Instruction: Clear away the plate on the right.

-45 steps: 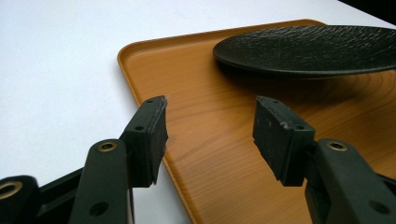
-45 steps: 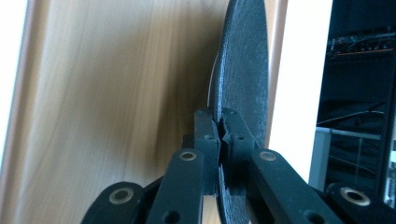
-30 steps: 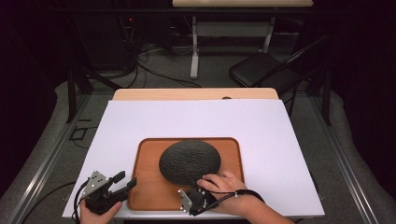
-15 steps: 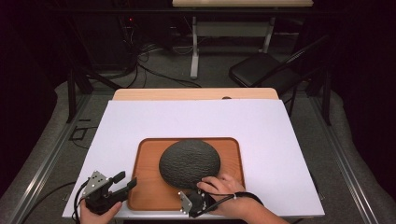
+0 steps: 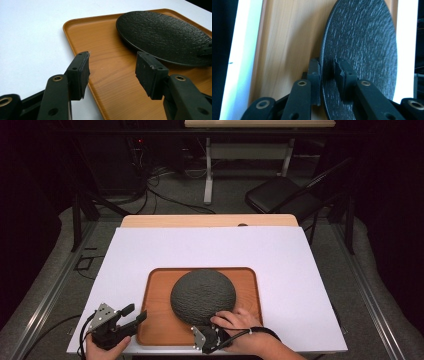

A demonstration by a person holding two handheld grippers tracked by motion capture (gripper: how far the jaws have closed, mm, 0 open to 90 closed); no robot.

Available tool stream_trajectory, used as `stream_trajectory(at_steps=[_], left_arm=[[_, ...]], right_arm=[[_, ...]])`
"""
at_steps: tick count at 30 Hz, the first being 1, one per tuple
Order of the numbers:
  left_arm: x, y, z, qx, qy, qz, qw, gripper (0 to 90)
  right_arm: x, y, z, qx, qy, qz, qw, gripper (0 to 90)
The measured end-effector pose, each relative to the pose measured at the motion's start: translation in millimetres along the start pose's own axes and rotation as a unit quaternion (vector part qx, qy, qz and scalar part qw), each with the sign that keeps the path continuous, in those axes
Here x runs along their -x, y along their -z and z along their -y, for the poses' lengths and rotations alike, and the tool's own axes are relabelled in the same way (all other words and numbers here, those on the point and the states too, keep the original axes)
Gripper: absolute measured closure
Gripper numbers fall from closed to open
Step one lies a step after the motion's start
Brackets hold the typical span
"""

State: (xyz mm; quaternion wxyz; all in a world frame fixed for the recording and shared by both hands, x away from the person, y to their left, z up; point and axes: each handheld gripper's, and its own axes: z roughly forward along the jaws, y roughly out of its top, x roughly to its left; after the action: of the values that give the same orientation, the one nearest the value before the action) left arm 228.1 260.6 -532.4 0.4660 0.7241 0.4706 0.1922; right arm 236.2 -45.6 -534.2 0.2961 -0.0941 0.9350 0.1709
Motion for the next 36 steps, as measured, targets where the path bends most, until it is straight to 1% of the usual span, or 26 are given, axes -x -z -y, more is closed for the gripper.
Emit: stream_trajectory(at_steps=[3, 5, 6, 7, 8, 10, 11, 12, 13, 14, 15, 16, 19, 20, 21, 22, 23, 25, 28, 30, 31, 32, 33, 34, 35, 36], left_arm=[[0.2, -0.1, 0.0, -0.001, 0.001, 0.001, 1.0000, 45.1], [0.7, -0.1, 0.0, -0.002, 0.000, 0.001, 1.0000, 45.1], [0.7, -0.1, 0.0, -0.002, 0.000, 0.001, 1.0000, 45.1], [0.8, -0.2, 0.0, -0.003, -0.001, 0.001, 1.0000, 45.1], [0.7, -0.3, 0.0, -0.003, -0.001, 0.001, 1.0000, 45.1], [0.5, -0.3, 0.0, -0.003, 0.000, 0.001, 1.0000, 45.1], [0.4, -0.3, 0.0, -0.003, 0.000, 0.001, 1.0000, 45.1], [0.3, -0.3, 0.1, -0.003, 0.001, 0.000, 1.0000, 45.1], [0.3, -0.3, 0.1, -0.003, 0.001, 0.000, 1.0000, 45.0], [0.4, -0.6, 0.1, -0.004, 0.000, 0.001, 1.0000, 45.1], [0.4, -0.6, 0.1, -0.004, 0.000, 0.001, 1.0000, 45.1], [0.7, -0.9, 0.1, -0.005, 0.000, 0.001, 1.0000, 45.1], [0.9, -1.1, 0.1, -0.005, 0.001, 0.002, 1.0000, 45.1], [0.8, -1.2, 0.1, -0.005, 0.001, 0.002, 1.0000, 45.1], [0.8, -1.2, 0.1, -0.005, 0.001, 0.002, 1.0000, 45.1], [0.8, -1.2, 0.1, -0.005, 0.001, 0.002, 1.0000, 45.1], [0.8, -1.2, 0.1, -0.005, 0.001, 0.002, 1.0000, 45.1], [0.8, -1.2, 0.2, -0.005, 0.001, 0.002, 1.0000, 45.1], [0.7, -1.2, 0.2, -0.005, 0.002, 0.002, 1.0000, 45.0], [0.6, -1.3, 0.2, -0.005, 0.002, 0.002, 1.0000, 45.1], [0.6, -1.3, 0.2, -0.005, 0.002, 0.002, 1.0000, 45.0], [0.7, -1.3, 0.2, -0.005, 0.002, 0.002, 1.0000, 45.0], [0.7, -1.3, 0.2, -0.005, 0.001, 0.002, 1.0000, 45.0], [0.8, -1.3, 0.2, -0.005, 0.001, 0.002, 1.0000, 44.9], [0.8, -1.3, 0.2, -0.005, 0.001, 0.002, 1.0000, 44.8], [0.8, -1.4, 0.2, -0.005, 0.002, 0.002, 1.0000, 44.7]], right_arm=[[-2.5, -2.6, 0.3, -0.006, 0.004, 0.002, 1.0000, 74.2], [-2.6, -3.2, 0.8, -0.004, -0.006, -0.003, 1.0000, 73.7], [-2.6, -3.2, 0.8, -0.004, -0.006, -0.003, 1.0000, 73.7], [-0.8, -4.1, 1.3, 0.002, -0.005, -0.008, 1.0000, 73.2], [-1.1, -4.0, 1.6, 0.001, -0.009, -0.009, 0.9999, 73.1], [0.6, -4.6, 2.3, 0.005, -0.010, -0.013, 0.9998, 72.5], [1.0, -4.5, 2.9, 0.006, -0.018, -0.019, 0.9996, 72.2], [3.0, -4.5, 3.5, 0.009, -0.018, -0.023, 0.9995, 71.7], [3.5, -4.6, 4.6, 0.013, -0.030, -0.029, 0.9991, 71.3], [5.2, -5.0, 5.3, 0.017, -0.033, -0.034, 0.9988, 71.0], [5.2, -5.0, 5.3, 0.017, -0.033, -0.034, 0.9988, 71.0], [6.5, -4.8, 6.8, 0.020, -0.042, -0.041, 0.9981, 70.6], [7.6, -4.9, 7.4, 0.021, -0.045, -0.045, 0.9978, 70.2], [7.9, -5.8, 7.8, 0.026, -0.050, -0.047, 0.9973, 69.6], [7.0, -5.3, 8.1, 0.022, -0.061, -0.050, 0.9966, 69.3], [8.3, -5.3, 8.4, 0.022, -0.057, -0.050, 0.9969, 69.1], [7.6, -5.5, 9.1, 0.026, -0.068, -0.053, 0.9960, 68.9], [9.0, -5.4, 10.0, 0.029, -0.065, -0.055, 0.9959, 68.3], [9.0, -5.4, 11.0, 0.032, -0.073, -0.056, 0.9952, 67.9], [9.3, -5.7, 12.1, 0.042, -0.083, -0.057, 0.9940, 66.1], [8.9, -5.6, 12.5, 0.040, -0.093, -0.058, 0.9932, 65.2], [10.1, -6.2, 13.0, 0.043, -0.090, -0.059, 0.9933, 64.7], [9.3, -5.5, 13.3, 0.038, -0.100, -0.061, 0.9924, 63.8], [10.1, -6.5, 13.8, 0.047, -0.098, -0.060, 0.9923, 62.7], [10.5, -5.8, 14.1, 0.047, -0.105, -0.067, 0.9911, 61.0], [10.6, -6.3, 14.5, 0.055, -0.109, -0.068, 0.9902, 60.2]])
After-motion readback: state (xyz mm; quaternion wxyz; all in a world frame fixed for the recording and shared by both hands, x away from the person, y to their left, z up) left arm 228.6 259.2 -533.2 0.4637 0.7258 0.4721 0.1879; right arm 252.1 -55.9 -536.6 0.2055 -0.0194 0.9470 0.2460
